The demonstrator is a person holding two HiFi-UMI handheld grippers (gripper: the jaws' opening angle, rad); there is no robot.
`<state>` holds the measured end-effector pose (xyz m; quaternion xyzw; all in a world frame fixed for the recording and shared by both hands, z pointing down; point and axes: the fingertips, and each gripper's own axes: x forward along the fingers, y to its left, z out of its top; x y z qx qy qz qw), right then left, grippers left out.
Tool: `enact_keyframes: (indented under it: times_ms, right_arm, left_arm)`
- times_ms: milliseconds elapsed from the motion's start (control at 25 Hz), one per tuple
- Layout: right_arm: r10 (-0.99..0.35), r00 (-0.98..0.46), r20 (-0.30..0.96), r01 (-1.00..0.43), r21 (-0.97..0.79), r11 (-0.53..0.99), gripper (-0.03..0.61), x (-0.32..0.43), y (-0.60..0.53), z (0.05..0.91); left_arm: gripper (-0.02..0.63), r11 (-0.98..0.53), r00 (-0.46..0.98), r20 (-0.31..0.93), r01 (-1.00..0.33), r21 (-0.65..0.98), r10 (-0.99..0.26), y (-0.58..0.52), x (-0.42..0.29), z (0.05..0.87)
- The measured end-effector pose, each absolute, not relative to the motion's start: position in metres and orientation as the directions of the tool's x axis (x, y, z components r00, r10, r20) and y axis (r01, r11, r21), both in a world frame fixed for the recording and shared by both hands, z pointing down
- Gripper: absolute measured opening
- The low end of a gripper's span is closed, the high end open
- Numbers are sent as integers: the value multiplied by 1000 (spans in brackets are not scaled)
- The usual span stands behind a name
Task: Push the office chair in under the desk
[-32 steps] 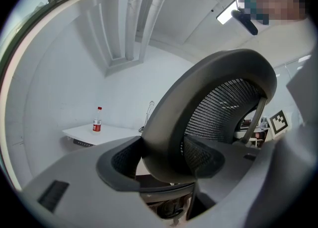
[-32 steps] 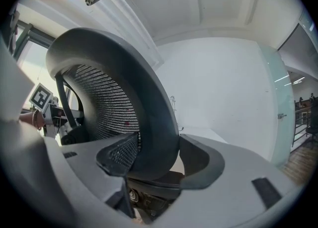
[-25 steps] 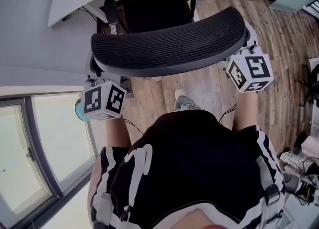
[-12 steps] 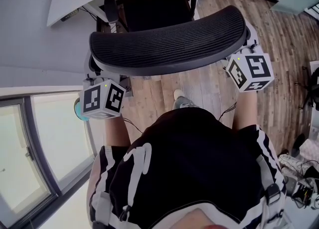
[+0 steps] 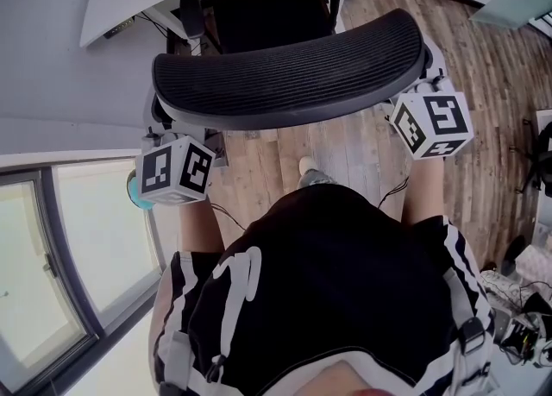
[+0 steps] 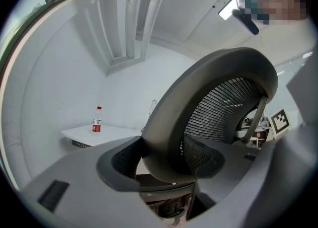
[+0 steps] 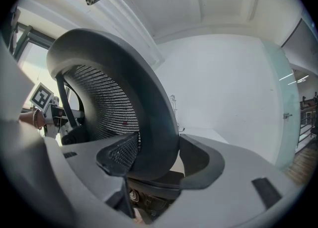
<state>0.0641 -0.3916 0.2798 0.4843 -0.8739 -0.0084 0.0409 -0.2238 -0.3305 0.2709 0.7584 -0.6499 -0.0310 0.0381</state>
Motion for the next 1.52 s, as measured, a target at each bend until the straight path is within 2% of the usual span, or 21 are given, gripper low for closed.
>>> enact_keyframes:
  times_ms: [1520]
  right_arm:
    - [-828,-558,44,-826,58,560,253,68,-437,281]
  left_arm:
    - [265,-105,105,-5,-990,94,-994,-369,-218,272]
